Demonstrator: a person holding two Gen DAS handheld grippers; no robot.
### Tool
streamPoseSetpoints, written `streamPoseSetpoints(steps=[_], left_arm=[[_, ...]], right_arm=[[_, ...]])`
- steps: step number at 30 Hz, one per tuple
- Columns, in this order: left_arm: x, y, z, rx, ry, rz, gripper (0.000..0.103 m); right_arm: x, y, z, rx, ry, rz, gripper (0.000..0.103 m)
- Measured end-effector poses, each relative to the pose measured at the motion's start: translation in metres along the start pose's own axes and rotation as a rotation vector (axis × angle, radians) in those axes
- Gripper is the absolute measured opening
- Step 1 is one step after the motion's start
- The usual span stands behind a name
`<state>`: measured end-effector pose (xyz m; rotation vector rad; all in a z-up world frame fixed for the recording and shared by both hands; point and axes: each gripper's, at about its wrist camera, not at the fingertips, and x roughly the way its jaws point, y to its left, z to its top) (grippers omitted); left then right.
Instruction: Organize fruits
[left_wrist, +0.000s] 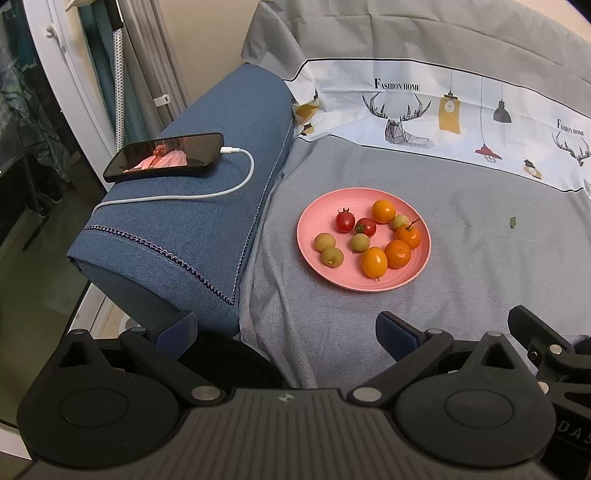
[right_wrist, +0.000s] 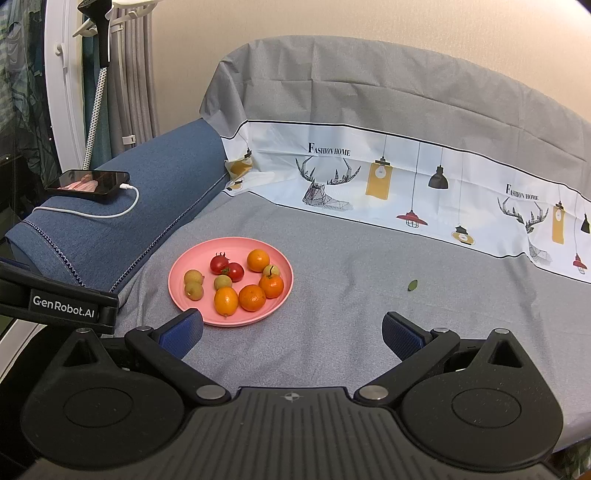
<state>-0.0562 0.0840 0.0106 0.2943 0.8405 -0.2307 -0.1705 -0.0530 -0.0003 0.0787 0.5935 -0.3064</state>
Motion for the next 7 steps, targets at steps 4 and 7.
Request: streamPoseSetpoints(steps=[4, 7], left_arm=[[0.0005, 0.0004, -0.0008, 0.0, -0.003, 0.005, 0.103], [0.0015, 0.0005, -0.002, 0.0, -0.002, 0.004, 0.103]], right_arm=[[0.0, 0.0, 0.0, 0.0, 0.0, 0.001, 0.102], [0.0001, 0.0002, 0.0002, 0.001, 0.0, 0.001, 0.102]])
